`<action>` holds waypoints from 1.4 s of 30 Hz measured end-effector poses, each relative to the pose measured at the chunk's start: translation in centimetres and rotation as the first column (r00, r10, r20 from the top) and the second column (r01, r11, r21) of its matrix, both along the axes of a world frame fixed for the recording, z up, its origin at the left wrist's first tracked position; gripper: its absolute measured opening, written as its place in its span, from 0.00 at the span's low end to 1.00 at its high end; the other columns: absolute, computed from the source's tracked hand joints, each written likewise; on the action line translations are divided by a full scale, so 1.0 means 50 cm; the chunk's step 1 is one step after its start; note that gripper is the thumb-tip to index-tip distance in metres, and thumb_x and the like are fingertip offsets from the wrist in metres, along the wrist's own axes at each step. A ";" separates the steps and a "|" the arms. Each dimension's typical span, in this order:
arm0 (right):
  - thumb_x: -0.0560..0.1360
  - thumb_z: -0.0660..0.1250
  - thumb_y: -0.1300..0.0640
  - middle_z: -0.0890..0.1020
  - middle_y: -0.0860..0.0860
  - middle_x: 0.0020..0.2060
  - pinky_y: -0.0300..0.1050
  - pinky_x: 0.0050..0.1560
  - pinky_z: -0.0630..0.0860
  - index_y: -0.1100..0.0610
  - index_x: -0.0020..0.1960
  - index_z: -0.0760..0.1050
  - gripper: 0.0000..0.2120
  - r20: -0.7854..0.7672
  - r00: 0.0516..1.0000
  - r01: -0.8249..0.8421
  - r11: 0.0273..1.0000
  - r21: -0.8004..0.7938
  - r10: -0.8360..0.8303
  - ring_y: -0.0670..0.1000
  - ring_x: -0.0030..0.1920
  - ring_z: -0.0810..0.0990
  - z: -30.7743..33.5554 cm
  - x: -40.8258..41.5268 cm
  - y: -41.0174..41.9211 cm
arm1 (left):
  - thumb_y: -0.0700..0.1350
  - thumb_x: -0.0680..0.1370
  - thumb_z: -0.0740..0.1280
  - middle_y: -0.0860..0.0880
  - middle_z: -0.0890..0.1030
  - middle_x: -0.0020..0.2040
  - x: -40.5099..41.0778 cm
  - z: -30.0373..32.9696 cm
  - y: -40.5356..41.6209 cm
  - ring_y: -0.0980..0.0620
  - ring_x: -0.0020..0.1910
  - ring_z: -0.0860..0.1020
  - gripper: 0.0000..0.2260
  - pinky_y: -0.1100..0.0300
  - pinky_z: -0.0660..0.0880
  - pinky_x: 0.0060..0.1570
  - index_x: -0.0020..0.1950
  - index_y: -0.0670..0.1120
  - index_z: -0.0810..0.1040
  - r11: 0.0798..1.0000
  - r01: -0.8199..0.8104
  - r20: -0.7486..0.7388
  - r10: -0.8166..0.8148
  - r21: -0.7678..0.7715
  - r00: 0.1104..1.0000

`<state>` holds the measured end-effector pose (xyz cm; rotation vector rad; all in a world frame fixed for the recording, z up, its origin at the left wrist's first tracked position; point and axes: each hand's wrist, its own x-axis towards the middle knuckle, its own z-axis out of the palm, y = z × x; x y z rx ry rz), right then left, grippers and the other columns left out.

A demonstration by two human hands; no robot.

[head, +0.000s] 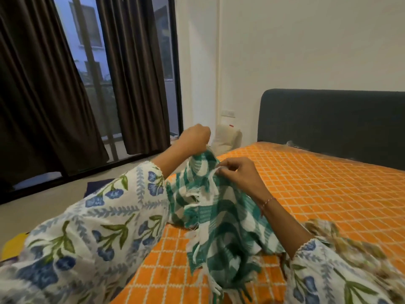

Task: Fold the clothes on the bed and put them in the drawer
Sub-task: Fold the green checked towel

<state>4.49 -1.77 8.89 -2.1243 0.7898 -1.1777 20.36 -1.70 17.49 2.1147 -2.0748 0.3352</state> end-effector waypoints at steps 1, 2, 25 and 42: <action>0.71 0.72 0.62 0.82 0.48 0.30 0.40 0.34 0.72 0.55 0.36 0.82 0.06 0.047 0.999 -0.019 0.999 0.026 0.017 0.42 0.32 0.74 0.003 0.012 0.005 | 0.38 0.73 0.68 0.41 0.79 0.47 0.008 -0.001 0.003 0.43 0.46 0.78 0.07 0.55 0.71 0.39 0.50 0.39 0.80 1.000 -0.028 -0.073 0.028 0.000 0.997; 0.71 0.73 0.61 0.80 0.44 0.28 0.37 0.34 0.71 0.53 0.35 0.81 0.07 0.092 0.995 -0.036 0.998 0.050 0.032 0.40 0.31 0.74 0.006 0.025 0.011 | 0.39 0.72 0.71 0.43 0.79 0.41 0.019 0.000 0.006 0.46 0.40 0.77 0.05 0.57 0.71 0.37 0.45 0.39 0.81 1.000 -0.012 -0.199 0.017 0.023 0.980; 0.71 0.72 0.55 0.78 0.48 0.31 0.45 0.34 0.71 0.55 0.40 0.78 0.05 -0.057 0.967 0.232 0.955 -0.187 -0.246 0.49 0.33 0.75 0.015 0.101 0.041 | 0.41 0.75 0.70 0.44 0.82 0.44 0.092 -0.020 0.095 0.54 0.42 0.77 0.05 0.59 0.74 0.48 0.48 0.41 0.82 0.874 0.392 -0.609 -0.149 0.286 0.779; 0.72 0.64 0.66 0.70 0.48 0.25 0.39 0.28 0.61 0.57 0.35 0.77 0.09 -0.670 0.726 0.283 0.955 0.082 -0.158 0.47 0.27 0.67 -0.179 0.014 -0.060 | 0.37 0.74 0.71 0.49 0.82 0.42 0.207 -0.036 0.108 0.60 0.41 0.77 0.05 0.71 0.72 0.46 0.49 0.41 0.84 0.975 0.200 -0.355 -0.221 -0.095 0.908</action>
